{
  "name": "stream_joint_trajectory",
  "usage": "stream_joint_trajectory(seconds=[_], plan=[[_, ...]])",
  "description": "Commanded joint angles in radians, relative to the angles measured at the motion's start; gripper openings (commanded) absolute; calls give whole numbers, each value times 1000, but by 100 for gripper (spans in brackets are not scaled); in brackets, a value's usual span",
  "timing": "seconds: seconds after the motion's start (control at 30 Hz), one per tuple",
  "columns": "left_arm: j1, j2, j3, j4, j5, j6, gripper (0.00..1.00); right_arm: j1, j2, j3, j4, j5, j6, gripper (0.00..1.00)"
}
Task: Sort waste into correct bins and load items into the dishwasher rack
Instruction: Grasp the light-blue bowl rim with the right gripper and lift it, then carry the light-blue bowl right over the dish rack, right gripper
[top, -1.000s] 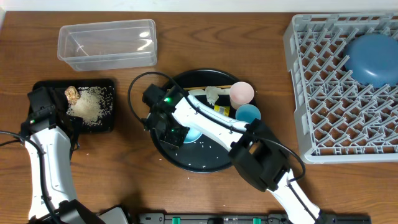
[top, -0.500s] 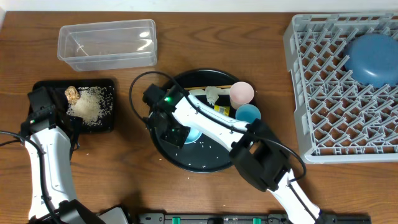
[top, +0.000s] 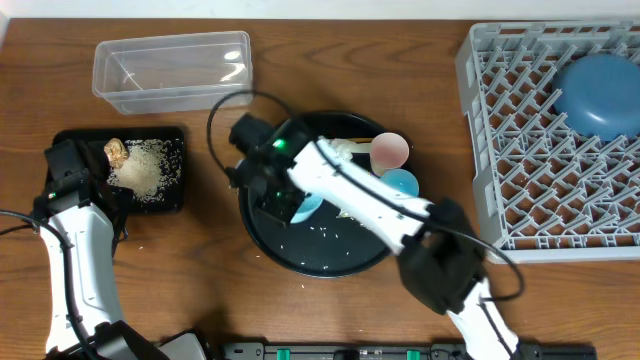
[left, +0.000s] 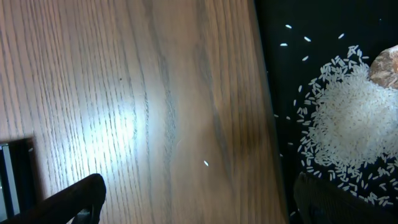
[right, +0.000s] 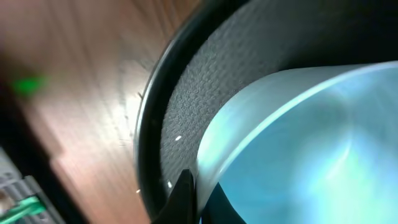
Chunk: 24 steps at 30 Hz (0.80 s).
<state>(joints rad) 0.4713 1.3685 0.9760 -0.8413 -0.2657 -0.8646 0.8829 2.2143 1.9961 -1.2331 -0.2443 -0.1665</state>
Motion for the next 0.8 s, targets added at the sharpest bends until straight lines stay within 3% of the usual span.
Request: stream_joint_trajectory(seconds=[0.0,0.13,0.37,0.53,0.77], plan=[[5,3,10,-6,-16,-9,98,-76,-150,39,-1,-47,39,1],[5,3,10,-6,-16,-9,98,-163,-257,39,-1,-98,39,1],[5,3,10,-6,-16,-9,98,-468,-448,39,-2,-217,72,1],[5,3,10,-6,-16,-9,98,-737,-482,38,-19,-466,36,1],[5,3,10,-6,-16,-9,98,-1090,-445,-19,-84,-933,-158,1]])
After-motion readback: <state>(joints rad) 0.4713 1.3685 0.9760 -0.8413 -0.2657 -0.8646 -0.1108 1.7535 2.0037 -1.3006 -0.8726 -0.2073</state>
